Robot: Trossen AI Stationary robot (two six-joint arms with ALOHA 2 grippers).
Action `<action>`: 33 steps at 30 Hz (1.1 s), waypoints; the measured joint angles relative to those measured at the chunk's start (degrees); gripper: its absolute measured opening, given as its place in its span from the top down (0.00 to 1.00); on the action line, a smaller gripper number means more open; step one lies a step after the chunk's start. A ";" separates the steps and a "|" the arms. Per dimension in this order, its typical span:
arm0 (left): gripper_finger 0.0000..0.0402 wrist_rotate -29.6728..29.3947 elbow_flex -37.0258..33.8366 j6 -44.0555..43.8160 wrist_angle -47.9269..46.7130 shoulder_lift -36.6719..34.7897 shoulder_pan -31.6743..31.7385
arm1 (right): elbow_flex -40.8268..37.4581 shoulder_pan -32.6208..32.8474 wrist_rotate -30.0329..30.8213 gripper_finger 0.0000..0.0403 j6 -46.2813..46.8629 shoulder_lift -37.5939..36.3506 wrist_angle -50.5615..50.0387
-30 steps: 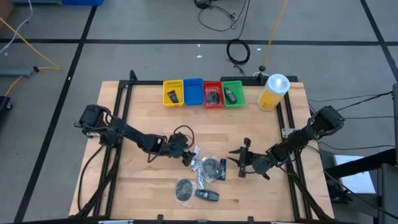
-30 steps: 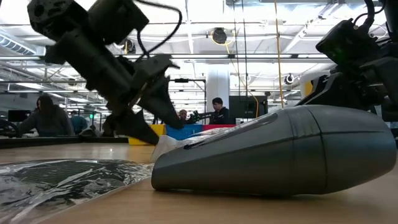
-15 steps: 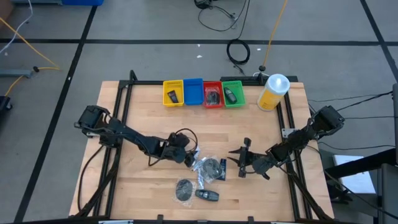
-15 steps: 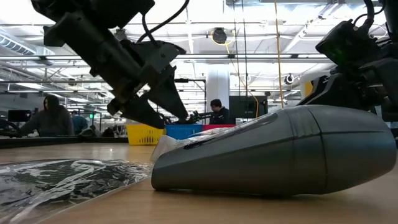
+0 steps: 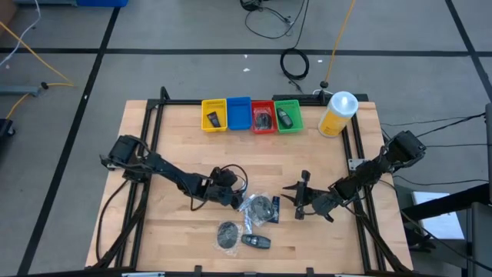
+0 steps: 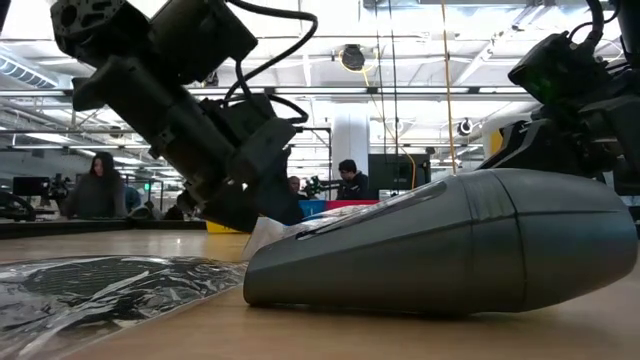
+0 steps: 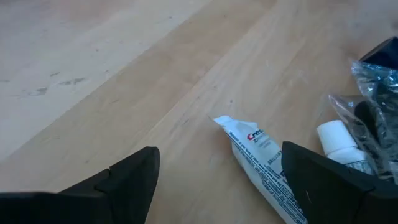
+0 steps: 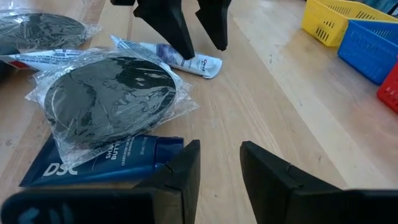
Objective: Pick & Place Travel size toiletries
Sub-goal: Put the white toothpaste into the blue basket
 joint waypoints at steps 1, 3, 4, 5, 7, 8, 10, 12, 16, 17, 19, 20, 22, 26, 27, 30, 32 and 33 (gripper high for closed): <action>0.17 0.03 0.01 0.66 0.03 0.13 -0.01 | 0.00 0.00 0.02 0.74 0.09 0.00 0.00; 0.17 -0.13 0.04 1.51 0.13 0.53 -0.01 | 0.00 0.00 0.00 0.74 -0.17 0.00 -0.09; 0.17 -0.26 0.04 2.29 -0.12 0.57 0.02 | 0.00 -0.05 0.04 0.74 -0.62 0.00 -0.07; 0.17 -0.26 0.04 3.23 -0.30 0.57 0.10 | 0.00 -0.23 0.08 0.74 -1.12 0.00 -0.02; 0.17 -0.22 0.07 4.80 -0.95 0.70 0.55 | 0.00 -0.52 0.08 0.74 -1.23 0.00 -0.03; 0.17 -0.22 0.09 5.17 -1.42 0.66 0.84 | 0.00 -0.66 0.05 0.74 -1.24 0.00 -0.04; 0.19 -0.47 0.09 6.53 -2.63 0.29 1.51 | 0.02 -0.72 0.04 0.74 -1.18 0.00 -0.11; 0.22 -0.50 0.09 8.36 -4.16 -0.54 2.12 | 0.00 -0.72 0.00 0.74 -1.18 0.00 -0.20; 0.29 -0.92 -0.01 11.12 -9.23 -3.85 3.34 | 0.00 -0.72 0.00 0.74 -1.23 0.00 -0.15; 0.30 -0.90 -0.10 10.98 -10.71 -4.96 3.62 | 0.00 -0.72 0.00 0.74 -1.24 0.00 -0.11; 0.33 -0.81 -0.16 9.19 -11.99 -7.36 3.80 | 0.02 -0.72 0.00 0.74 -1.18 0.00 -0.06; 0.34 -0.83 -0.10 8.25 -12.20 -8.44 3.73 | 0.00 -0.72 0.00 0.74 -1.18 0.00 -0.06; 0.35 -0.60 -0.02 7.29 -12.14 -9.40 3.04 | 0.02 -0.72 -0.03 0.74 -0.87 0.00 -0.24; 0.35 0.00 -0.09 6.27 -11.69 -7.92 1.39 | 0.00 -0.72 -0.03 0.74 -0.76 0.00 -0.89; 0.35 0.00 -0.05 5.42 -11.52 -7.27 1.20 | 0.00 -0.72 -0.03 0.74 -0.78 0.00 -0.94; 0.33 0.21 -0.13 2.96 -11.69 -5.02 0.88 | 0.00 -0.72 -0.06 0.74 -0.77 -0.01 -1.09; 0.33 0.46 -0.13 2.56 -11.87 -3.86 0.87 | -0.02 -0.72 -0.05 0.74 -0.75 -0.02 -1.34; 0.34 0.88 -0.13 2.46 -11.58 -3.39 0.87 | -0.02 -0.72 -0.09 0.74 -0.66 0.00 -1.38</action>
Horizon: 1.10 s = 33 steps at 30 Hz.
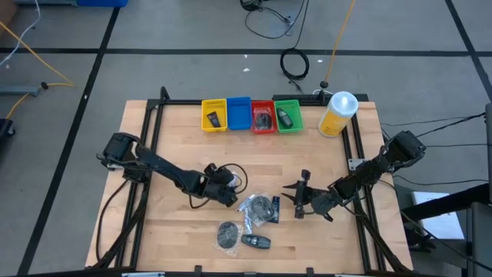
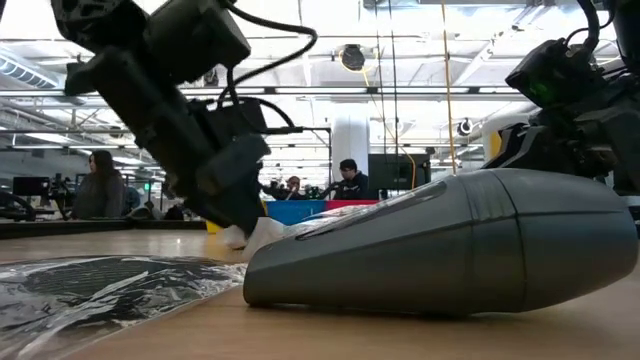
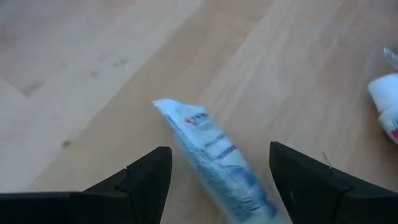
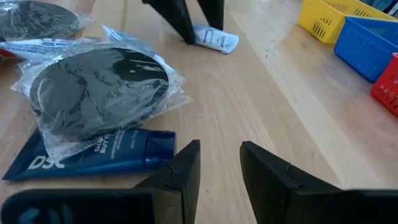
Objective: Pick & Place Travel size toiletries
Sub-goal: Put the white toothpaste into the blue basket
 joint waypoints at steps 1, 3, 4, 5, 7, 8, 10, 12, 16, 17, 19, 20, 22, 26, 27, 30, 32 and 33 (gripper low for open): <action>0.35 0.62 0.00 -0.08 0.26 0.42 0.00 | -0.02 0.00 0.00 0.74 0.23 0.00 0.00; 0.38 1.15 0.01 0.40 0.44 0.76 0.04 | -0.04 0.00 0.01 0.74 0.54 -0.01 -0.31; 0.40 1.08 0.00 1.05 0.46 0.71 0.10 | -0.04 0.00 0.01 0.74 0.54 0.00 -0.39; 0.43 0.93 0.02 1.67 0.42 0.70 0.26 | -0.04 0.00 0.02 0.74 0.50 0.00 -0.39; 0.49 1.08 0.02 2.88 0.38 0.63 0.84 | -0.04 0.00 0.02 0.74 0.49 0.00 -0.38; 0.52 1.06 0.02 3.51 0.32 0.50 1.08 | -0.04 0.00 0.02 0.74 0.56 0.00 -0.39; 0.60 1.04 0.04 4.46 0.34 0.44 1.62 | -0.04 0.00 0.02 0.74 0.55 0.00 -0.39; 0.67 1.07 0.04 5.05 0.24 0.43 2.19 | -0.04 0.00 0.04 0.74 0.49 0.00 -0.39; 0.82 2.31 0.40 5.77 0.79 -1.66 3.55 | -0.07 0.00 0.04 0.74 0.39 0.00 -0.39; 0.85 2.50 0.78 6.25 0.77 -2.52 4.08 | -0.07 0.00 0.04 0.74 0.39 0.00 -0.37; 0.90 2.53 2.14 8.50 0.89 -4.49 5.71 | -0.07 0.00 0.04 0.74 0.38 0.00 -0.39; 0.92 2.51 3.01 9.86 1.01 -5.41 6.92 | -0.08 0.00 0.04 0.74 0.38 0.00 -0.39; 0.96 2.53 5.07 13.29 1.19 -7.06 9.80 | -0.09 0.00 0.04 0.74 0.38 0.00 -0.39; 0.96 2.53 9.73 19.99 1.63 -8.26 17.84 | -0.09 0.00 0.07 0.74 0.38 0.00 -0.44; 0.95 2.51 10.64 20.78 1.59 -8.26 20.26 | -0.09 0.00 0.07 0.74 0.38 0.00 -0.44; 0.91 2.66 12.16 21.15 2.80 -7.46 27.49 | -0.09 0.00 0.05 0.74 0.38 0.00 -0.55; 0.90 4.42 12.20 19.96 4.40 -6.51 32.00 | -0.09 0.00 0.06 0.74 0.38 0.00 -0.59; 0.90 5.64 12.20 18.86 5.39 -5.82 34.10 | -0.09 0.00 0.05 0.74 0.38 0.00 -0.58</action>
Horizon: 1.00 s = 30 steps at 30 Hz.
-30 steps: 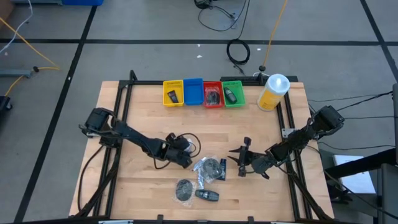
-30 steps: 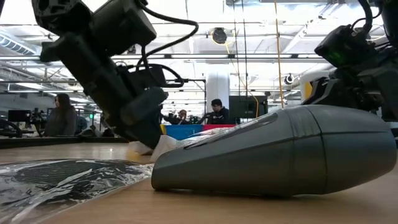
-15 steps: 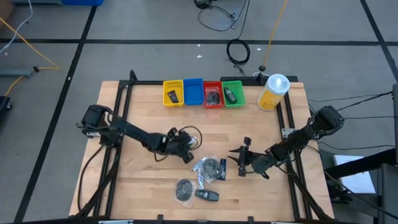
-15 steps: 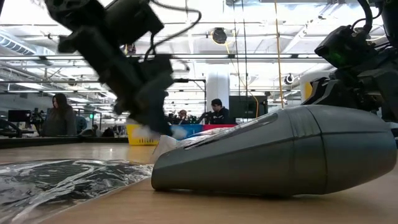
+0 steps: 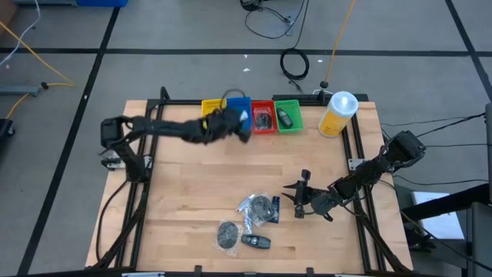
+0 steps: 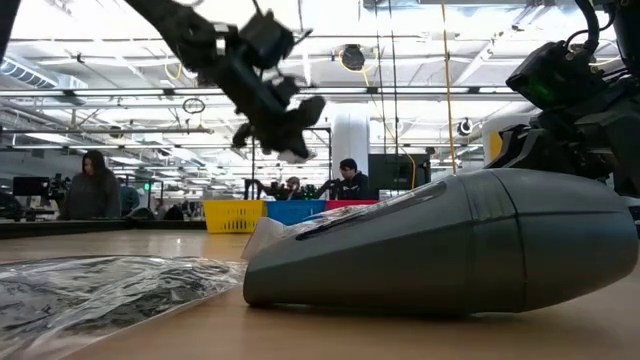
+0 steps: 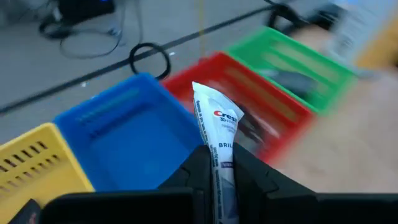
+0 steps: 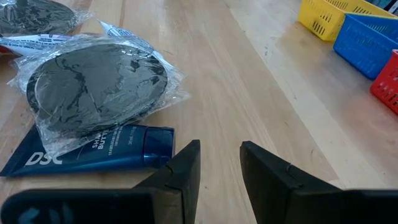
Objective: Pick & Place Travel size toiletries
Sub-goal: Put the white toothpaste into the blue basket, then put the black hairbrush into the red basket
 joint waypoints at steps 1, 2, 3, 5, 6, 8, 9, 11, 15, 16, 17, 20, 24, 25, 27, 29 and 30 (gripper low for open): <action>0.90 1.15 0.00 -1.14 1.14 0.89 1.82 | 0.00 0.00 0.02 0.74 0.00 0.00 -0.01; 0.90 2.36 0.00 -1.95 2.59 1.95 3.33 | 0.00 0.00 0.01 0.74 0.00 0.00 -0.01; 0.90 3.32 0.00 -2.43 3.97 3.11 4.63 | 0.00 0.00 0.00 0.74 0.00 0.00 -0.01; 0.91 4.33 0.00 -2.87 7.03 5.70 6.35 | 0.00 0.00 0.02 0.74 -0.02 0.00 -0.17; 0.92 4.62 0.00 -3.06 8.45 6.94 6.87 | 0.00 0.00 0.02 0.74 -0.02 0.00 -0.20; 0.92 4.78 0.00 -3.56 10.27 8.69 7.65 | 0.00 0.00 0.02 0.74 -0.01 0.00 -0.20; 0.92 4.73 0.00 -3.81 10.77 9.33 7.94 | 0.00 0.00 0.02 0.74 -0.02 0.00 -0.20; 0.91 4.57 0.00 -4.19 11.07 10.15 8.51 | 0.00 0.00 0.01 0.74 -0.02 0.00 -0.21; 0.88 4.39 0.00 -4.39 10.94 11.74 9.26 | 0.00 0.02 0.02 0.74 -0.24 0.00 -0.23; 0.87 4.39 0.00 -4.54 10.99 12.14 9.43 | 0.00 0.00 0.02 0.74 -0.24 0.00 -0.23; 0.86 4.53 0.00 -4.54 10.81 12.35 9.65 | 0.00 0.00 0.02 0.74 -0.24 0.00 -0.23; 0.81 5.62 0.00 -4.42 11.09 13.03 10.07 | 0.00 0.00 0.00 0.74 -0.16 0.00 -0.33; 0.68 7.73 0.00 -3.91 11.18 13.01 10.60 | 0.00 0.00 0.00 0.74 -0.07 0.00 -0.42; 0.65 7.96 0.00 -3.84 11.14 13.01 10.75 | 0.00 0.00 0.02 0.74 -0.04 0.00 -0.42; 0.57 8.75 0.00 -3.71 11.05 13.01 11.13 | 0.00 0.00 0.00 0.74 -0.02 0.00 -0.42; 0.51 11.60 -0.02 -3.72 10.03 12.04 11.90 | 0.00 0.00 0.00 0.74 0.25 0.00 -0.42; 0.48 13.79 -0.03 -3.71 9.21 11.12 12.30 | 0.00 0.01 0.00 0.74 0.29 0.00 -0.45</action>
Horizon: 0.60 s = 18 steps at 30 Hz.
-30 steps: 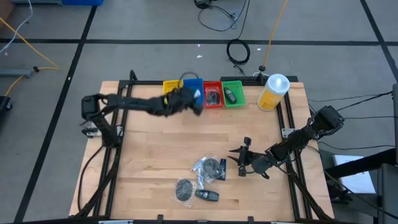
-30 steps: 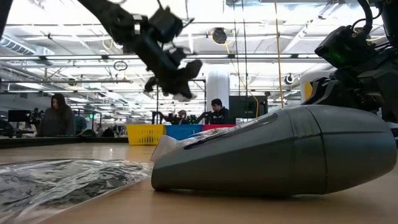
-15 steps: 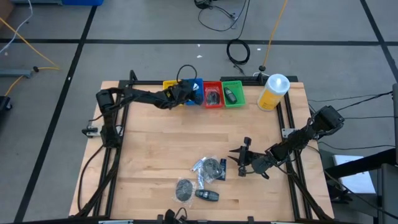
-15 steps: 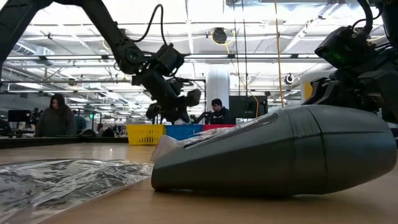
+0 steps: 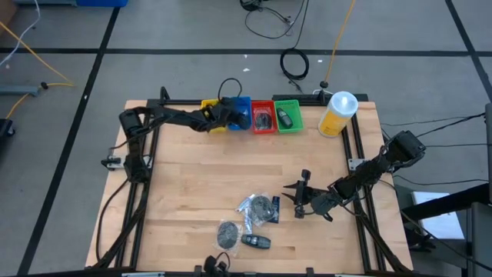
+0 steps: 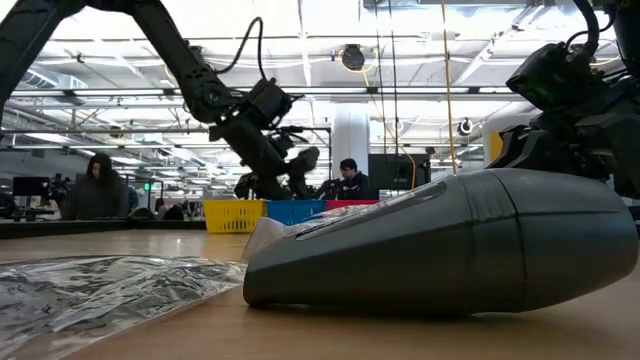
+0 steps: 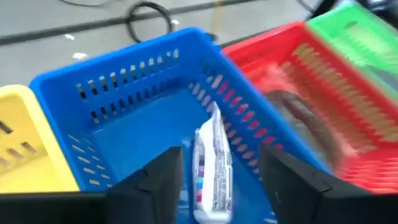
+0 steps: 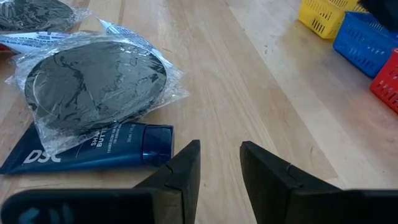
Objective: Pick & Place Travel size toiletries
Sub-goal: Put the black hairbrush into the red basket
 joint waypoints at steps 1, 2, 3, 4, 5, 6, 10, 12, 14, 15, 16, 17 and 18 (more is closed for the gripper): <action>0.45 2.22 0.00 -0.01 -0.34 -1.16 0.24 | 0.00 -0.01 0.02 0.74 -0.05 0.00 -0.12; 0.42 3.90 0.01 0.29 -1.33 -2.51 0.33 | 0.00 -0.01 0.02 0.74 -0.14 0.00 -0.18; 0.40 4.79 0.01 1.33 -2.82 -3.98 0.11 | 0.00 -0.01 0.02 0.74 -0.33 0.00 -0.20; 0.38 5.15 0.01 2.65 -4.45 -5.65 -0.50 | 0.00 -0.01 0.00 0.74 -0.33 0.00 -0.20; 0.37 4.92 0.01 4.04 -6.23 -7.30 -1.57 | 0.00 -0.01 0.00 0.74 -0.30 0.00 -0.17; 0.35 4.20 0.01 5.28 -8.24 -8.95 -2.94 | 0.00 -0.01 -0.06 0.74 -0.30 0.00 -0.13; 0.32 -1.42 -1.56 9.41 -12.42 -14.98 -11.48 | 0.00 -0.01 -1.89 0.74 3.89 -0.03 0.85; 0.32 -4.59 -3.10 10.63 -13.26 -16.91 -17.18 | 0.00 -0.01 -3.61 0.74 5.61 -0.02 1.40; 0.32 -7.40 -5.12 11.04 -13.07 -18.25 -23.09 | 0.00 -0.01 -5.47 0.74 5.15 -0.02 3.20; 0.32 -8.74 -6.06 10.93 -12.82 -18.54 -26.07 | 0.00 -0.01 -6.90 0.74 3.93 -0.02 4.79; 0.32 -10.27 -6.88 10.25 -12.22 -18.57 -28.89 | 0.00 -0.01 -8.49 0.73 2.33 -0.02 6.73; 0.32 -11.67 -7.67 9.45 -11.85 -18.50 -31.69 | 0.04 -0.01 -10.30 0.72 0.71 -0.02 8.90; 0.31 -13.00 -8.59 8.64 -11.60 -18.44 -34.31 | 0.24 -0.01 -12.09 0.70 -0.87 -0.04 10.61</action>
